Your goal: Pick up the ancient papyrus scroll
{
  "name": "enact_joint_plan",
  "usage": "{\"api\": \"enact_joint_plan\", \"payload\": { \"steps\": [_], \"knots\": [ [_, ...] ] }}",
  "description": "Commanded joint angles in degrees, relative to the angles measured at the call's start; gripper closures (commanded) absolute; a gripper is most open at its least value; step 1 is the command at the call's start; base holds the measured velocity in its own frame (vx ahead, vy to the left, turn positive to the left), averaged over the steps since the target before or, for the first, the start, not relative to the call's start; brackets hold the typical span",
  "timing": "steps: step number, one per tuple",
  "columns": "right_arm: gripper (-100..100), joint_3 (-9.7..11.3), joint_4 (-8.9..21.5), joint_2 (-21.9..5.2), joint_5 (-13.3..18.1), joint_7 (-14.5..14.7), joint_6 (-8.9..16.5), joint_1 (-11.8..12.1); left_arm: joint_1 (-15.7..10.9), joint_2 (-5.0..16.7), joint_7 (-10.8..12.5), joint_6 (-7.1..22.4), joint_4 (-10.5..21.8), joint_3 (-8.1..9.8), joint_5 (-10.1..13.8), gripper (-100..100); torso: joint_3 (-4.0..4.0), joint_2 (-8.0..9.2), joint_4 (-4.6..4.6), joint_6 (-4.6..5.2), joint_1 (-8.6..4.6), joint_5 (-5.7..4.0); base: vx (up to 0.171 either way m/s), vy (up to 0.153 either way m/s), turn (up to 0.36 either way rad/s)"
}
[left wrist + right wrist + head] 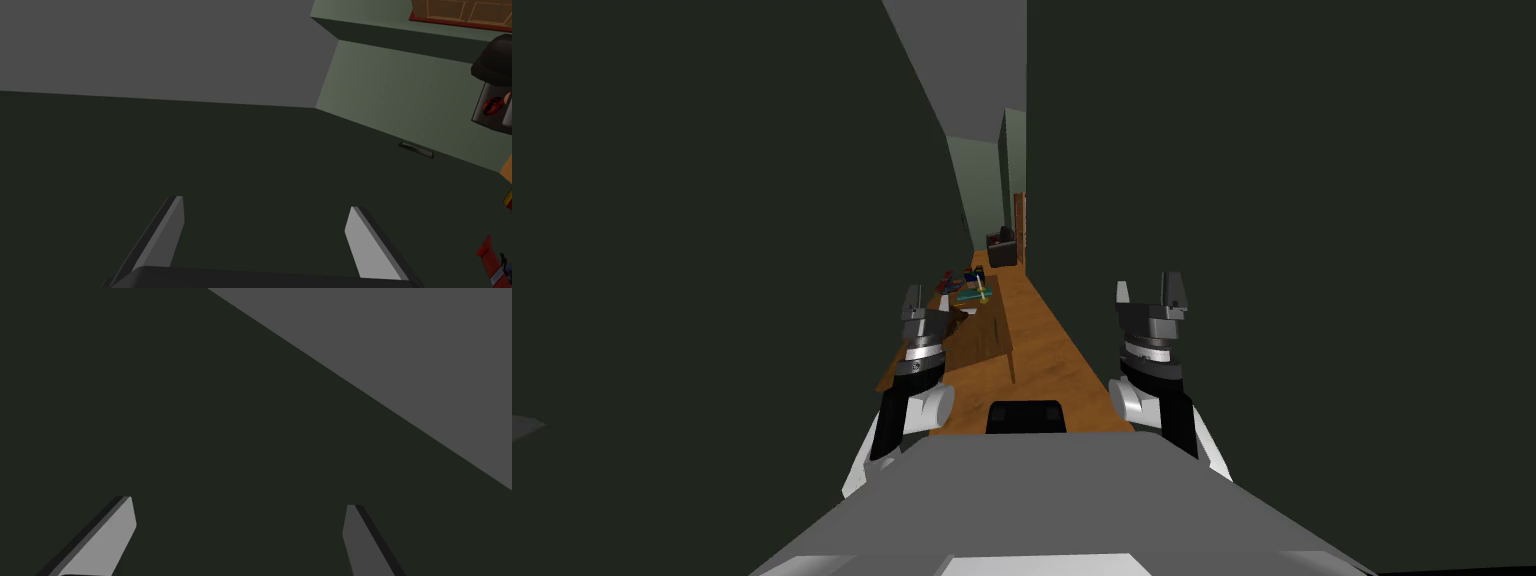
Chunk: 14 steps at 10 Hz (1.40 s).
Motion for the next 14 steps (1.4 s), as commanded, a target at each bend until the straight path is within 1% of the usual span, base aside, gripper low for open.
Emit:
{"api": "enact_joint_plan", "payload": {
  "steps": [1, 3, 7, 8, 10, 11, 12, 13, 14],
  "knots": [
    [0, 0.00, 0.00, 0.00, 0.00, 0.00, 0.00, 0.00, 0.19, 1.68, 0.36, 0.90, -0.07, -0.02, 0.18, -100, 0.00, 0.00, 0.00, 0.00, 0.00, 0.00, 0.016, -0.022, -0.039],
    [0, 0.00, 0.00, 0.00, 0.00, 0.00, 0.00, 0.00, 0.62, 4.08, 1.17, 2.93, -0.19, -0.05, 0.60, -100, -0.06, -0.10, -0.02, 0.01, -0.15, -0.03, 0.040, -0.056, -0.046],
    [0, 0.01, 0.00, 0.01, 0.00, 0.00, 0.00, 0.01, 1.89, 8.02, 3.95, 8.94, -0.18, 0.02, 2.08, -100, -0.20, -0.35, -0.08, 0.01, -0.36, -0.08, 0.089, -0.093, -0.067],
    [0, 0.01, 0.00, 0.01, 0.00, 0.00, 0.00, 0.01, 1.89, 8.02, 3.95, 9.58, -0.18, 0.02, 2.08, -100, -0.23, -0.40, -0.09, 0.01, -0.38, -0.09, 0.066, -0.066, -0.018],
    [0, 0.00, 0.00, 0.00, 0.00, 0.00, 0.00, 0.01, 2.66, 9.49, 5.87, 13.44, 0.01, 0.21, 3.13, -100, -0.15, -0.26, -0.06, 0.01, -0.25, -0.06, 0.069, -0.071, -0.065],
    [0, 0.01, 0.00, 0.01, 0.00, 0.00, 0.00, 0.01, 2.66, 9.49, 5.87, 13.91, 0.01, 0.21, 3.13, -100, -0.16, -0.27, -0.06, 0.00, -0.31, -0.07, 0.053, -0.071, -0.012],
    [0, 0.00, 0.00, 0.01, 0.00, 0.00, 0.00, 0.01, 3.06, 10.08, 6.94, 16.26, 0.16, 0.36, 3.73, -100, -0.13, -0.22, -0.05, -0.01, -0.29, -0.07, 0.081, -0.075, -0.041],
    [0, 0.01, 0.00, 0.01, 0.00, 0.00, 0.00, 0.01, 3.47, 10.57, 8.09, 17.66, 0.34, 0.54, 4.37, -100, -0.16, -0.28, -0.06, 0.00, -0.29, -0.07, 0.119, -0.111, -0.059],
    [0, 0.01, 0.00, 0.01, 0.00, 0.00, 0.00, 0.01, 3.47, 10.57, 8.09, 18.74, 0.34, 0.54, 4.37, -100, -0.23, -0.40, -0.09, 0.00, -0.41, -0.09, 0.087, -0.088, -0.014]
  ]
}}
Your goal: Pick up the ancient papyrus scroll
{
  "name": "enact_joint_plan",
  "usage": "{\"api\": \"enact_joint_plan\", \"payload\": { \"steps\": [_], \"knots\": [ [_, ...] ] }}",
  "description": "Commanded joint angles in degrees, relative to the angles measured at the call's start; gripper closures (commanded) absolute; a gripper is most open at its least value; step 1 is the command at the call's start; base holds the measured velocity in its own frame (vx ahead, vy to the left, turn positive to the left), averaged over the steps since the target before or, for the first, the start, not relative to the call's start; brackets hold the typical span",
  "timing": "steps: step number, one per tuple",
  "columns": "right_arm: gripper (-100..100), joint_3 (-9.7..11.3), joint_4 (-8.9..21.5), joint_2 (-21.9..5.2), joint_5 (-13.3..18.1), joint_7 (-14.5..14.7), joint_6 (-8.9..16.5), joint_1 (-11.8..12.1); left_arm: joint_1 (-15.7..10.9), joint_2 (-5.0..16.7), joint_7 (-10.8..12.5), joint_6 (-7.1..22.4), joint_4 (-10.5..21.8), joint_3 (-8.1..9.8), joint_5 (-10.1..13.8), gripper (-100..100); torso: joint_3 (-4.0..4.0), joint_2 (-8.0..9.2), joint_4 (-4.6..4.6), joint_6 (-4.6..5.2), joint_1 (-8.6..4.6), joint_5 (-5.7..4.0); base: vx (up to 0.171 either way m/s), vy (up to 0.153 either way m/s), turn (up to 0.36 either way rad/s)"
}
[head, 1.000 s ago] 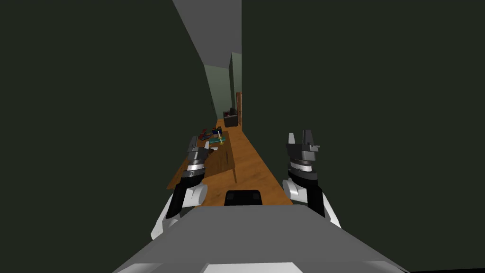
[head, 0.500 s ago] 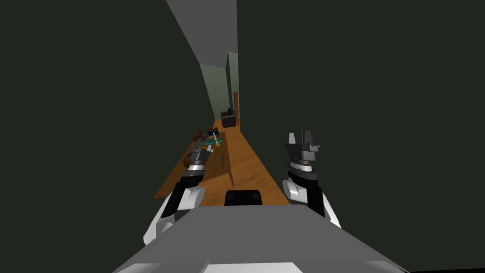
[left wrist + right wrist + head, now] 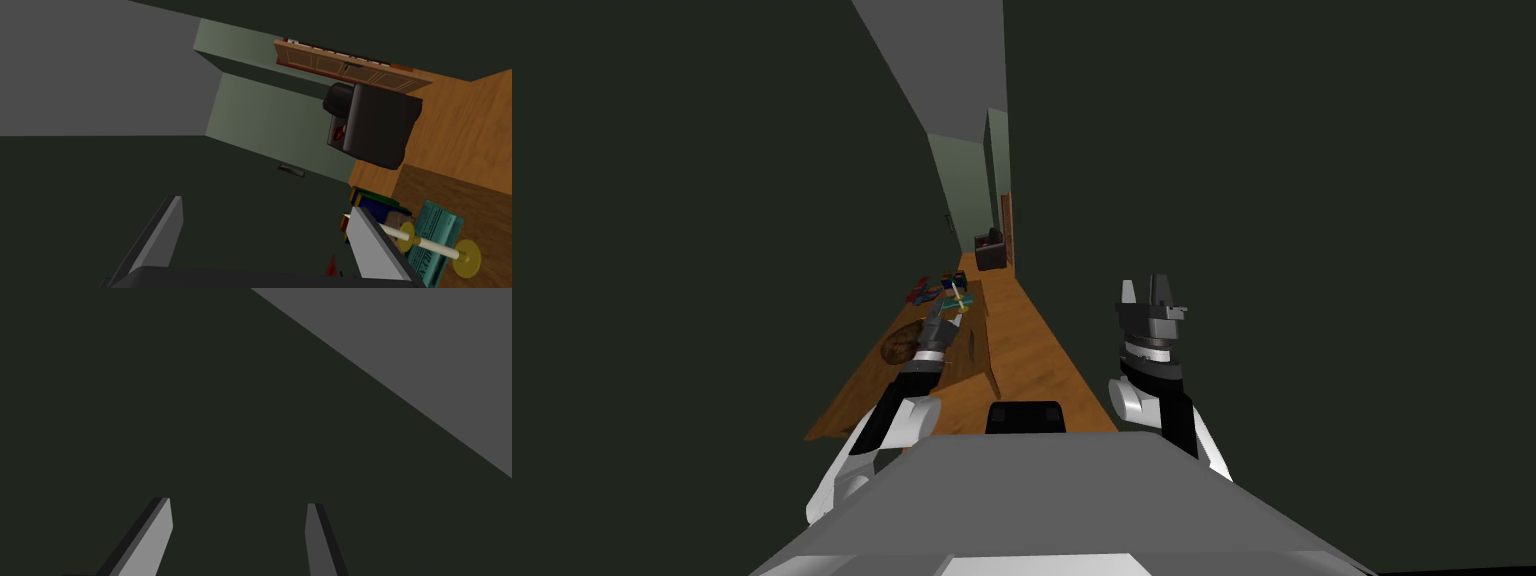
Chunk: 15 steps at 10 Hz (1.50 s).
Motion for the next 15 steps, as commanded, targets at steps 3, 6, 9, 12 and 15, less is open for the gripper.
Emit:
{"api": "enact_joint_plan", "payload": {
  "steps": [3, 6, 9, 12, 15],
  "knots": [
    [0, 0.00, 0.00, 0.00, 0.00, 0.00, 0.00, 0.00, 1.14, 0.81, 2.77, 5.90, 0.23, 0.57, 1.59, -100, 0.00, -0.02, 0.00, 0.00, 0.06, 0.02, 0.095, -0.074, -0.035],
    [0, 0.00, 0.00, 0.00, 0.00, 0.00, 0.00, 0.00, 1.94, 1.07, 5.53, 10.57, 0.86, 1.25, 3.20, -100, 0.05, 0.10, 0.02, 0.00, 0.05, 0.01, 0.073, -0.077, -0.017],
    [0, 0.00, 0.00, 0.00, 0.00, 0.00, 0.00, 0.00, 2.32, 1.12, 6.99, 14.49, 1.27, 1.68, 4.07, -100, 0.03, 0.04, 0.01, 0.00, 0.13, 0.03, 0.081, -0.051, -0.004],
    [0, 0.00, 0.00, 0.00, 0.00, 0.00, 0.00, 0.00, 2.98, 1.21, 10.08, 19.04, 2.31, 2.74, 5.93, -100, 0.05, 0.09, 0.02, 0.00, 0.13, 0.03, 0.080, -0.056, 0.006],
    [0, 0.00, 0.00, 0.00, 0.00, 0.00, 0.00, 0.00, 3.26, 1.26, 11.69, 23.08, 2.96, 3.38, 6.92, -100, 0.04, 0.07, 0.02, -0.01, 0.16, 0.04, 0.075, -0.047, 0.018]
  ]
}}
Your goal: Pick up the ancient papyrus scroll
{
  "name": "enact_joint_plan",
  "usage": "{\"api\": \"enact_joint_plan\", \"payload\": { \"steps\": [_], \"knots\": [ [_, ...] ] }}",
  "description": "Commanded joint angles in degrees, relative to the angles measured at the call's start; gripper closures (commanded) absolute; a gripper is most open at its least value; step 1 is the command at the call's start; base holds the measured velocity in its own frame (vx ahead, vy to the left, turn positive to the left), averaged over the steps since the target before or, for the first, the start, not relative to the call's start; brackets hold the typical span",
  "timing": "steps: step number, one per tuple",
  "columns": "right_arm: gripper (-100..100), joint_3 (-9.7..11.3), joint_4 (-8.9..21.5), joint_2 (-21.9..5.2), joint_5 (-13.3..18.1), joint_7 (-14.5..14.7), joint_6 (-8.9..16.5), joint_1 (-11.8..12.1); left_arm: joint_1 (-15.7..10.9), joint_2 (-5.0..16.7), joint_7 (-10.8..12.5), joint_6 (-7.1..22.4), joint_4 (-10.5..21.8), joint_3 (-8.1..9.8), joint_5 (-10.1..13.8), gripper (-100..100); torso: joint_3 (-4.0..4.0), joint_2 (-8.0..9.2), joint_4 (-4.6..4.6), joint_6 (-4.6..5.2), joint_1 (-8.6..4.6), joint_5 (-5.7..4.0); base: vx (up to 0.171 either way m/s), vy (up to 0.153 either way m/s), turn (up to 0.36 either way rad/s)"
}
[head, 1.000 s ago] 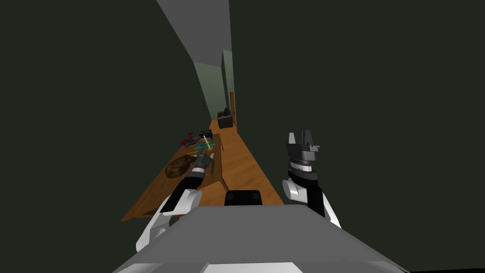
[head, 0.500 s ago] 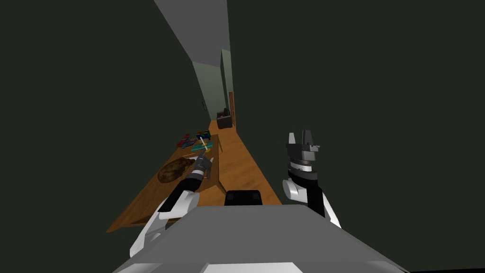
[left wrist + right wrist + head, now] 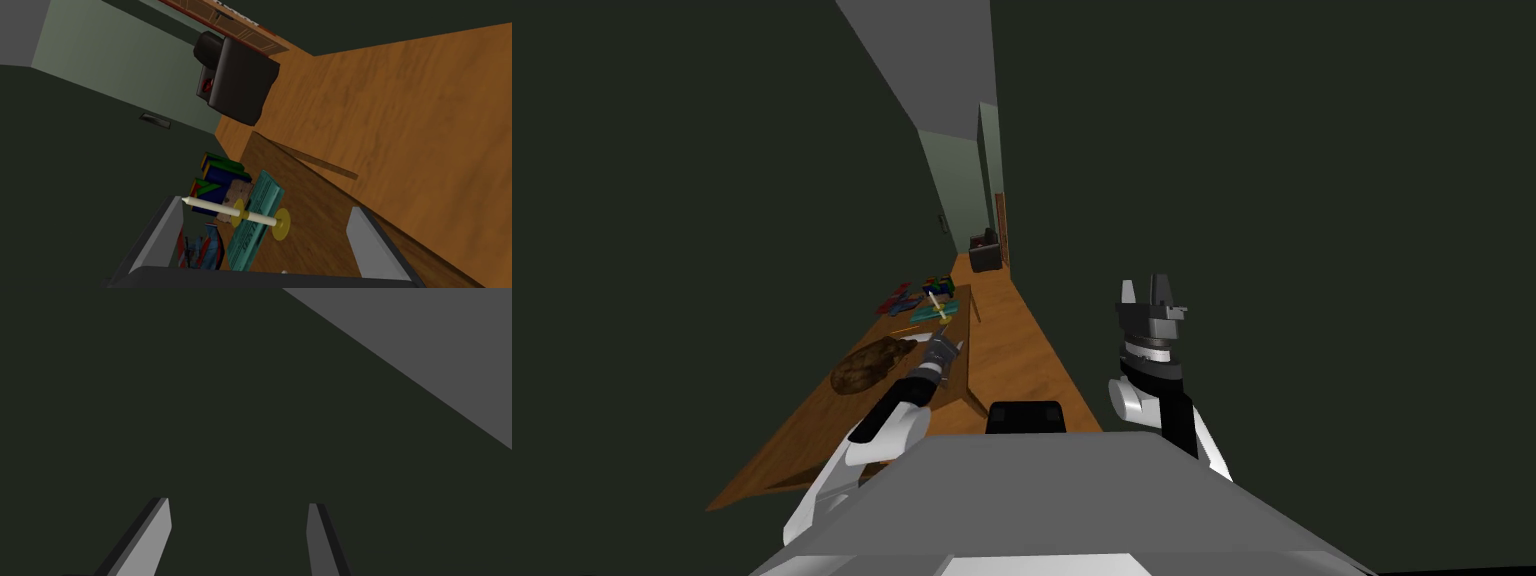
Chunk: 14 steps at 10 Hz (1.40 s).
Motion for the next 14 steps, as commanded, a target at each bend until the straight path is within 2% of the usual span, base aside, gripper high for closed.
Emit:
{"api": "enact_joint_plan", "payload": {
  "steps": [1, 2, 3, 4, 5, 7, 8, 9, 10, 11, 12, 14],
  "knots": [
    [0, 0.00, 0.00, 0.00, 0.00, 0.00, 0.00, 0.00, 0.48, 0.04, 1.85, 2.86, 0.68, 0.74, 1.14, -100, 0.00, 0.00, 0.00, 0.00, 0.00, 0.00, 0.074, -0.033, 0.035],
    [0, 0.00, 0.00, 0.00, 0.00, 0.00, 0.00, 0.00, 0.68, 0.15, 3.55, 5.11, 1.50, 1.54, 2.21, -100, 0.00, 0.00, 0.00, -0.01, 0.03, 0.01, 0.134, -0.064, 0.075],
    [0, 0.00, 0.00, 0.00, 0.00, 0.00, 0.00, 0.01, 0.68, 0.15, 3.55, 6.48, 1.50, 1.54, 2.21, -100, -0.08, -0.16, -0.03, -0.01, -0.05, 0.00, 0.123, -0.056, 0.035],
    [0, 0.00, 0.00, 0.00, 0.00, 0.00, 0.00, 0.00, 0.84, 0.27, 5.29, 8.91, 2.40, 2.42, 3.33, -100, -0.10, -0.17, -0.04, 0.00, -0.03, -0.01, 0.111, -0.034, 0.061],
    [0, 0.00, 0.00, 0.00, 0.00, 0.00, 0.00, 0.01, 0.84, 0.27, 5.29, 9.29, 2.40, 2.42, 3.33, -100, -0.09, -0.15, -0.04, -0.01, 0.04, 0.01, 0.080, -0.016, 0.039],
    [0, 0.00, 0.00, 0.00, 0.00, 0.00, 0.00, 0.00, 1.04, 0.48, 8.86, 13.36, 4.46, 4.40, 5.66, -100, -0.03, -0.06, -0.01, -0.01, 0.09, 0.02, 0.101, -0.034, 0.118],
    [0, 0.00, 0.00, 0.00, 0.00, 0.00, 0.00, 0.01, 1.04, 0.48, 8.86, 14.81, 4.46, 4.40, 5.66, -100, -0.07, -0.13, -0.03, -0.02, 0.04, 0.01, 0.098, -0.032, 0.044],
    [0, 0.00, 0.00, 0.00, 0.00, 0.00, 0.00, 0.00, 1.08, 0.54, 10.67, 16.48, 5.60, 5.48, 6.86, -100, -0.05, -0.09, -0.02, 0.00, 0.07, 0.01, 0.110, -0.024, 0.083],
    [0, 0.00, 0.00, 0.00, 0.00, 0.00, 0.00, 0.01, 1.08, 0.54, 10.67, 17.48, 5.60, 5.48, 6.86, -100, -0.07, -0.11, -0.03, -0.01, 0.09, 0.02, 0.086, -0.018, 0.060],
    [0, 0.00, 0.00, 0.00, 0.00, 0.00, 0.00, 0.00, 1.09, 0.56, 12.48, 19.13, 6.79, 6.60, 8.07, -100, -0.04, -0.06, -0.02, 0.00, 0.12, 0.02, 0.076, -0.011, 0.091],
    [0, 0.00, 0.00, 0.00, 0.00, 0.00, 0.00, 0.00, 1.09, 0.56, 12.48, 20.09, 6.79, 6.60, 8.07, -100, -0.01, -0.02, -0.01, -0.01, 0.15, 0.03, 0.061, -0.015, 0.070],
    [0, -0.01, 0.00, 0.00, 0.00, 0.00, 0.00, 0.00, 0.98, 0.48, 16.04, 24.04, 9.26, 8.95, 10.48, -100, 0.01, 0.01, 0.00, -0.02, 0.19, 0.04, 0.100, -0.011, 0.164]
  ]
}}
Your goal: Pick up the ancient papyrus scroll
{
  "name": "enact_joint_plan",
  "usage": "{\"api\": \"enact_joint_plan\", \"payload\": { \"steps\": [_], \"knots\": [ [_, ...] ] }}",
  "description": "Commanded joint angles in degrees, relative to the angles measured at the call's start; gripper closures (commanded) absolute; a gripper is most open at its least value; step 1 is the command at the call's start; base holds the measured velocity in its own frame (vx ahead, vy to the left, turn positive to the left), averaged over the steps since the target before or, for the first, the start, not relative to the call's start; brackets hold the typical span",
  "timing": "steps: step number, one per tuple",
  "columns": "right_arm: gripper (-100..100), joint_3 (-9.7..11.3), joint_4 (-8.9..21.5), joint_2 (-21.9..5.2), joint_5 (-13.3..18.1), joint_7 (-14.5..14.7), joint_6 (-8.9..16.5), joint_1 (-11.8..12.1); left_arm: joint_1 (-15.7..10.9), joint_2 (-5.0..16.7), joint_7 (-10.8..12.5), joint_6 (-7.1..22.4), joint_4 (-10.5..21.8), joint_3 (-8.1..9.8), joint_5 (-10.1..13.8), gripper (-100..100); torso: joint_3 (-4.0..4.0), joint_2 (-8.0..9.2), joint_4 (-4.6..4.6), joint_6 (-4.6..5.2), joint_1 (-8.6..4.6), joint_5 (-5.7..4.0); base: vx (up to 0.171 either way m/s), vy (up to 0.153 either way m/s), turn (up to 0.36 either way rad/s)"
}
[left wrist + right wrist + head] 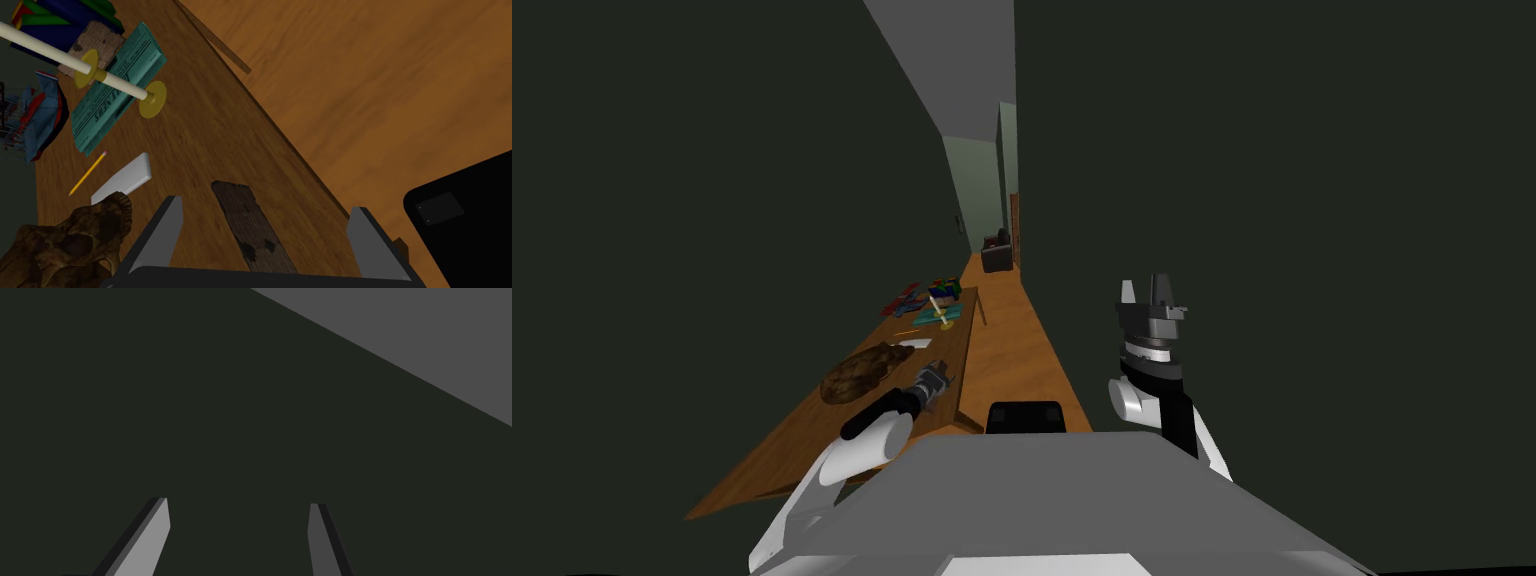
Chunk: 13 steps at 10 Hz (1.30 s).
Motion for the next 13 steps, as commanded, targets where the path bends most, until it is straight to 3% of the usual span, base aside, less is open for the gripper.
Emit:
{"api": "enact_joint_plan", "payload": {
  "steps": [1, 4, 5, 7, 8, 13],
  "knots": [
    [0, 0.00, 0.00, 0.00, 0.00, 0.00, 0.00, 0.00, -0.02, 0.14, 1.07, 1.70, 1.48, 0.64, 1.00, -100, 0.00, 0.00, 0.00, 0.00, 0.00, 0.00, 0.092, -0.026, 0.068],
    [0, 0.00, 0.00, 0.00, 0.00, 0.00, 0.00, 0.00, -0.34, -0.01, 6.16, 7.82, 5.12, 4.30, 4.49, -100, -0.01, -0.01, 0.00, 0.01, 0.02, 0.00, 0.109, -0.017, 0.171],
    [0, 0.00, 0.00, 0.00, 0.00, 0.00, 0.00, 0.00, -0.34, -0.01, 6.16, 8.41, 5.12, 4.30, 4.49, -100, -0.03, -0.04, -0.02, 0.00, 0.00, -0.01, 0.070, -0.019, 0.086],
    [0, 0.00, 0.00, 0.00, 0.00, 0.00, 0.00, -0.01, -0.62, 0.00, 9.27, 11.83, 7.44, 6.67, 6.64, -100, 0.09, 0.16, 0.03, 0.01, 0.08, 0.01, 0.075, 0.001, 0.169],
    [0, 0.00, 0.00, 0.00, 0.00, 0.00, 0.00, -0.01, -0.62, 0.00, 9.27, 12.33, 7.44, 6.67, 6.64, -100, 0.05, 0.10, 0.02, 0.01, 0.11, 0.02, 0.074, -0.003, 0.069],
    [0, 0.00, 0.00, 0.00, 0.00, 0.00, 0.00, -0.01, -1.34, 0.18, 15.54, 19.86, 12.49, 11.65, 11.03, -100, 0.04, 0.09, 0.01, 0.03, 0.15, 0.03, 0.078, 0.001, 0.163]
  ]
}}
